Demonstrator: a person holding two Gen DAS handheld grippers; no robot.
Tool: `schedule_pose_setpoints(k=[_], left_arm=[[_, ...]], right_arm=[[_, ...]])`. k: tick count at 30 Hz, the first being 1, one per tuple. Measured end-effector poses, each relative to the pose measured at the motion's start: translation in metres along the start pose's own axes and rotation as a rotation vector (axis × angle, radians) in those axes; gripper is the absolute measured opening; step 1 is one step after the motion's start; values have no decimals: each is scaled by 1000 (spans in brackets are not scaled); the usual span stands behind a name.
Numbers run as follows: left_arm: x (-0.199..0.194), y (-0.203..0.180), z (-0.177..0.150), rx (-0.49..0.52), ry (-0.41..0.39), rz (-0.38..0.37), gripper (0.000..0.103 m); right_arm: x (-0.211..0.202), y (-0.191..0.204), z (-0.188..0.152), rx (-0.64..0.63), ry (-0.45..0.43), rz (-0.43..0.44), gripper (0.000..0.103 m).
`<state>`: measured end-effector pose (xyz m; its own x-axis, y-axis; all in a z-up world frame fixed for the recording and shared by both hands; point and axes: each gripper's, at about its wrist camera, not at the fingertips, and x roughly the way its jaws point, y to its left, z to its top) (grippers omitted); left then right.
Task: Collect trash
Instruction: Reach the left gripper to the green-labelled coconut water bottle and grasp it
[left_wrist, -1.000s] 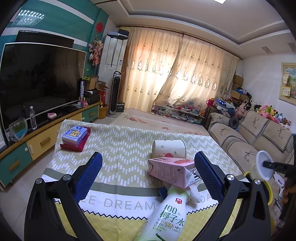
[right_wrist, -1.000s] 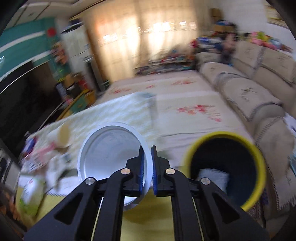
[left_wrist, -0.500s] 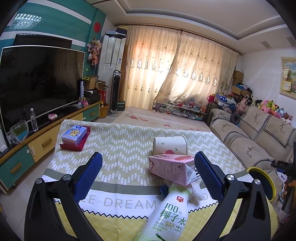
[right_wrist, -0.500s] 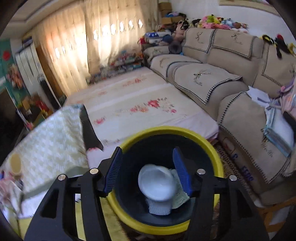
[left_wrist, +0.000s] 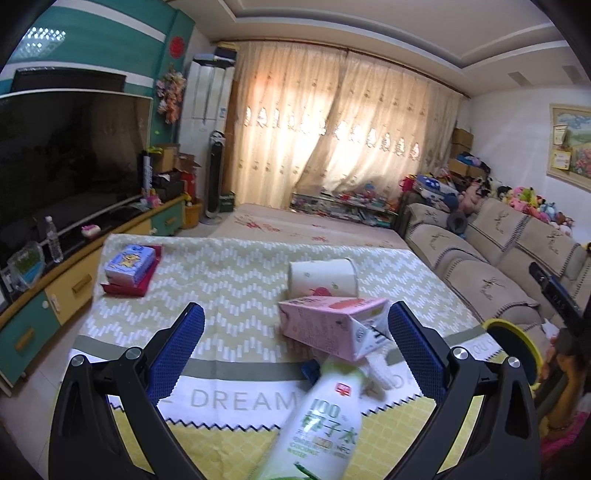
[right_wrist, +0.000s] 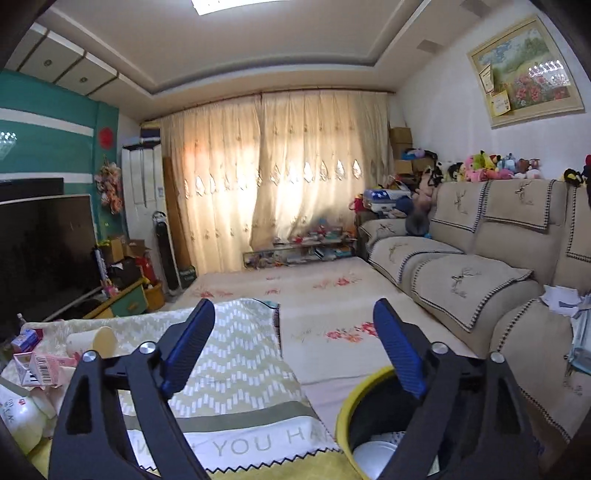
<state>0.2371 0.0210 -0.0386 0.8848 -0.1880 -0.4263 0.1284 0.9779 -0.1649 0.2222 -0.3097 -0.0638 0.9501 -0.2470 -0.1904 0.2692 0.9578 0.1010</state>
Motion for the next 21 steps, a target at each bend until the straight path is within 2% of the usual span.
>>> schedule_pose_setpoints(k=[3,6,12,17,21], left_arm=[[-11,-5,-1,22,11,-29,98],[-27,-10,-10,97,35,-37,98],[-33,-17,-43,269,170,-14,98],[-34,-28,-61,346,238,-30,97],[-22,-27,-73,324,324,-33,83]], right_arm=[[4,3,-3,-16,20,16,83],[2,2,-4,-25,17,26,83],[2,0,-3,-11,19,33,83],[5,-3,-3,26,41,32,83],[5,-6,-2,37,45,36,83]])
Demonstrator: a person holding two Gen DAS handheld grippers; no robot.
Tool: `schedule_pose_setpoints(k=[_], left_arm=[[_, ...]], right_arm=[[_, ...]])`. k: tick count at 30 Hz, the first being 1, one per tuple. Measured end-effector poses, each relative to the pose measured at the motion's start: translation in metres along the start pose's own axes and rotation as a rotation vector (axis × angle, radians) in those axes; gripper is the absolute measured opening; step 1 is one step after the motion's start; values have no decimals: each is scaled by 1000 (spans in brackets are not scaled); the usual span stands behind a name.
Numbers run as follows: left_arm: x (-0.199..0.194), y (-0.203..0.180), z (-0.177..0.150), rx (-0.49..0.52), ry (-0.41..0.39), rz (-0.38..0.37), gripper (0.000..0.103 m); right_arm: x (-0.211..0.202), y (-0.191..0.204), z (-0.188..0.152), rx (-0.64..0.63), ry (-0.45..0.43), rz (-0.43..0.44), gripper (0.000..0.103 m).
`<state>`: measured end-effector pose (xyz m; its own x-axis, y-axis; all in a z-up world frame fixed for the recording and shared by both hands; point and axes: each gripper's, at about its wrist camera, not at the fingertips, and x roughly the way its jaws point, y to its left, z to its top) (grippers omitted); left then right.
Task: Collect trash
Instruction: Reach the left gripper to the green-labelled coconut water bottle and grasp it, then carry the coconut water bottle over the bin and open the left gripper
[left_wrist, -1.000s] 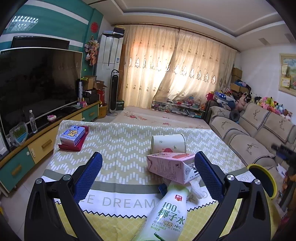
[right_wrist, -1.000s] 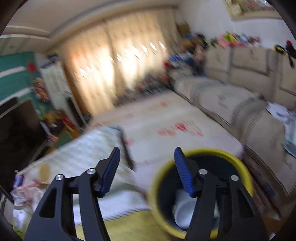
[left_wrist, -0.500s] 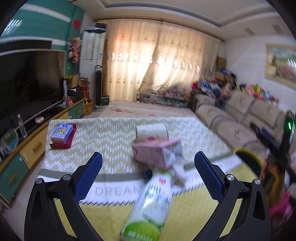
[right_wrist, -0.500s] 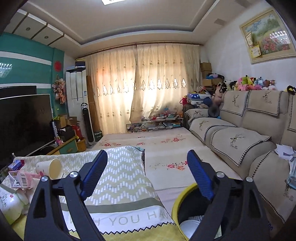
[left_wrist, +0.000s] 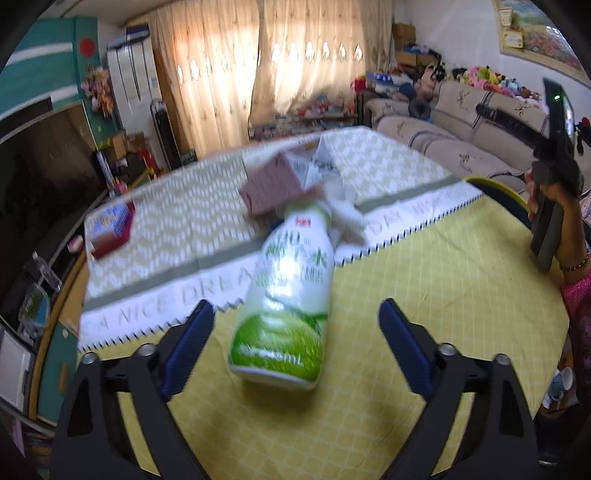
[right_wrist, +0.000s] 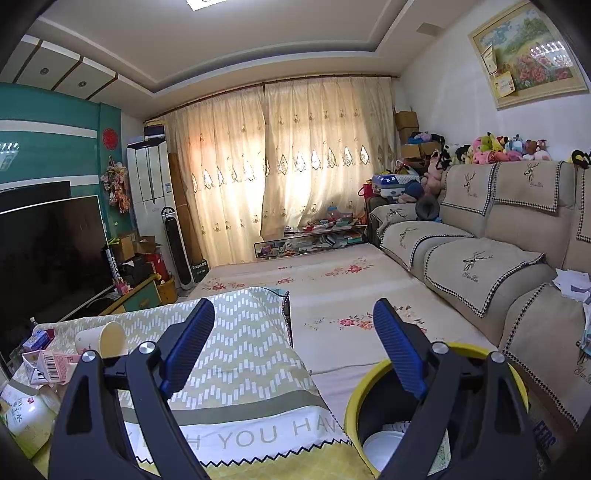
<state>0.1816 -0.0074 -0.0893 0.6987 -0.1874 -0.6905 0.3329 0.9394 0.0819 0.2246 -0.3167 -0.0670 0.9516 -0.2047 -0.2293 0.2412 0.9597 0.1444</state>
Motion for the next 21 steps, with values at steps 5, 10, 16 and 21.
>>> schedule_pose_setpoints(k=[5,10,16,21], left_arm=[[14,8,-5,-31,44,6,71],[20,14,-8,-55,58,-8,58],[14,14,-8,-60,39,9,57],[-12,15,3,-64,-49,48,55]], right_arm=[[0,4,1,-5,4,8,83],[1,0,4,-10,13,15,83],[2,1,4,-12,23,16,83],[0,-2,6,-6,17,22,83]])
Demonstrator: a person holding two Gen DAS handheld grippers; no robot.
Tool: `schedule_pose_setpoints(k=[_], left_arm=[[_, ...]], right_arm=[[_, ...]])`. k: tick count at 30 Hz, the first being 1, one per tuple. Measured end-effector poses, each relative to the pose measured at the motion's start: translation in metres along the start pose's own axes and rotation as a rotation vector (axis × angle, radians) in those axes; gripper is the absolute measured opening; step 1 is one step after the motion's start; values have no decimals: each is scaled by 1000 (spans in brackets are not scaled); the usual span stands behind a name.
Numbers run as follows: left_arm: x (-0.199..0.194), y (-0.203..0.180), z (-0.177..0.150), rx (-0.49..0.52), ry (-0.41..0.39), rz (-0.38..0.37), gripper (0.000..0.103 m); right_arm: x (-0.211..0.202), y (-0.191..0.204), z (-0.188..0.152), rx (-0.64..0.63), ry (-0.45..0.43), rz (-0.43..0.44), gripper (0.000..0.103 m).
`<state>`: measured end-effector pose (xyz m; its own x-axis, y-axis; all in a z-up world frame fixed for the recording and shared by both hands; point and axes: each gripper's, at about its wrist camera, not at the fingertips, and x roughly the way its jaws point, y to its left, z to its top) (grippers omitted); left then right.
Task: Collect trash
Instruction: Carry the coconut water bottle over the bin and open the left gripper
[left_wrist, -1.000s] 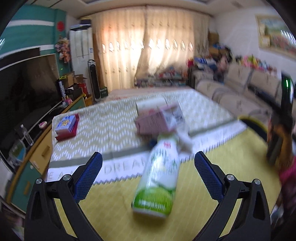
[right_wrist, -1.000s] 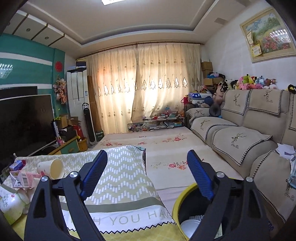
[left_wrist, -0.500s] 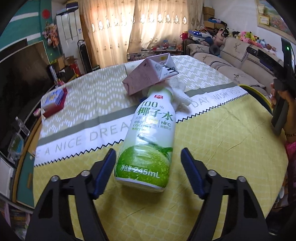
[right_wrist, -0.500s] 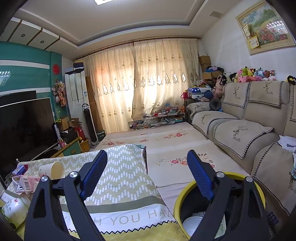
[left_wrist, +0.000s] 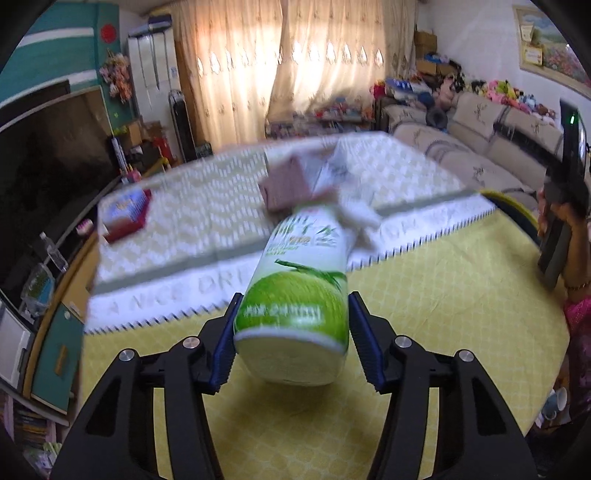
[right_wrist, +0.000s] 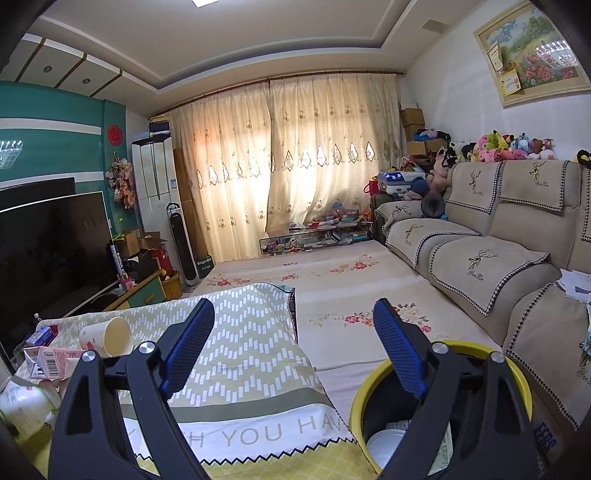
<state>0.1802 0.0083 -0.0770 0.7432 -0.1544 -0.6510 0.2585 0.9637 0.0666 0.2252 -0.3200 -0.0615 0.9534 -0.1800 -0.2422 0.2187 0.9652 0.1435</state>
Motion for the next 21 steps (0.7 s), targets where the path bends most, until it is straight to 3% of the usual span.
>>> schedule_pose_setpoints(k=[6,21], left_arm=[[-31,5,26,7,-129,72,52],[-30,11,57,-14,-195,77,52]], right_arm=[[-1,-6,1,18,4,6,83],[0,-10,1,34,3,13,83]])
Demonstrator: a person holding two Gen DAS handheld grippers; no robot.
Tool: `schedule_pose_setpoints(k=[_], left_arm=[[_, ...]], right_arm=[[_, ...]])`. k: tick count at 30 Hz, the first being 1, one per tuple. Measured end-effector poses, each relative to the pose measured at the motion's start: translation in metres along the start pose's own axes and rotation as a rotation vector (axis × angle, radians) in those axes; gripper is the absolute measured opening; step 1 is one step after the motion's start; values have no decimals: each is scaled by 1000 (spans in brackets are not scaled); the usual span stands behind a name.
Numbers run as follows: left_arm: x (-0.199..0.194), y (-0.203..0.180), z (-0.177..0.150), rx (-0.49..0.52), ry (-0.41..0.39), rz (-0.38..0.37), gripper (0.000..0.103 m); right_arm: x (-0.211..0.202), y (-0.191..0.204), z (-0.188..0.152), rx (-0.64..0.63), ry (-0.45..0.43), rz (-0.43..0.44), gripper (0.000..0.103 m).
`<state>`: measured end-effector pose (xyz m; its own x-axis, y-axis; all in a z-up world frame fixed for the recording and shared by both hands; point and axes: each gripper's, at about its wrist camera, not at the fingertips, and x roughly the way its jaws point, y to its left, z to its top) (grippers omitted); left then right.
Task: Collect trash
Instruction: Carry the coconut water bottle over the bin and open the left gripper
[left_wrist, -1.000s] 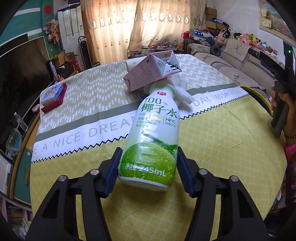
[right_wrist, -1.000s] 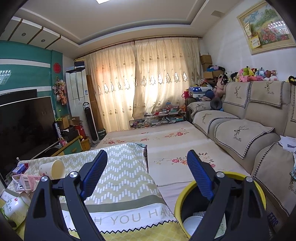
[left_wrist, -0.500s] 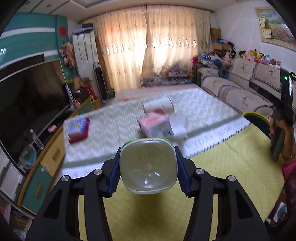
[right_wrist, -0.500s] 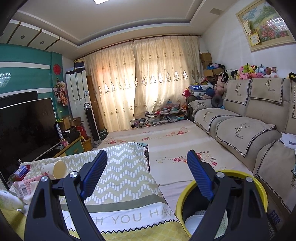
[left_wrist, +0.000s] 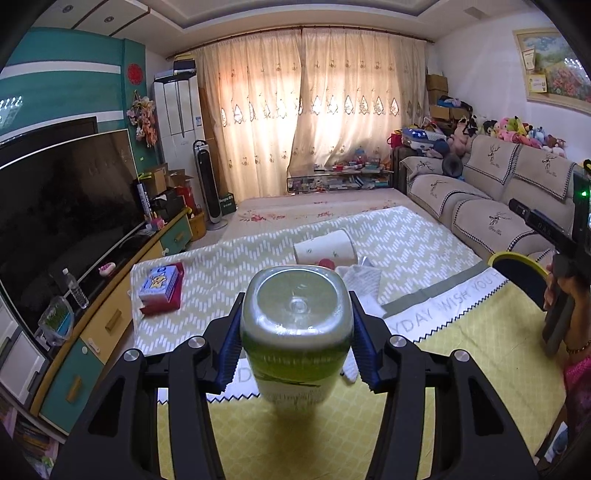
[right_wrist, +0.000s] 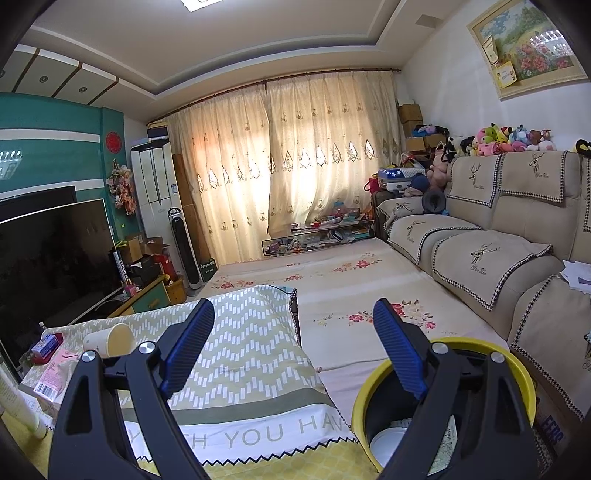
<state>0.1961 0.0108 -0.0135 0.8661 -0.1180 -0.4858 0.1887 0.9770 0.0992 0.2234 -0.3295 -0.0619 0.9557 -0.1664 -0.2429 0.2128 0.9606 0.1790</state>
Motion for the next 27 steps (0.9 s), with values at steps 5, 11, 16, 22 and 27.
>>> schedule_pose_setpoints(k=[5,11,16,22,27], left_arm=[[-8,-11,6,23,-13,-7,52],[-20,-25,15,19,-26,-53,52],[-23,-45,26,34,-32,-100,52],[-11,-96,44,93,-22,-222,52],[7,-153,62,121,-16,-362,52]], right_arm=[[1,-1,0,7,4,6,83],[-2,-2,1,19,-1,11,83],[-9,-20,6,107,27,8,83],[-50,-62,26,118,31,-60,83],[-85,-96,29,34,59,-160,83]])
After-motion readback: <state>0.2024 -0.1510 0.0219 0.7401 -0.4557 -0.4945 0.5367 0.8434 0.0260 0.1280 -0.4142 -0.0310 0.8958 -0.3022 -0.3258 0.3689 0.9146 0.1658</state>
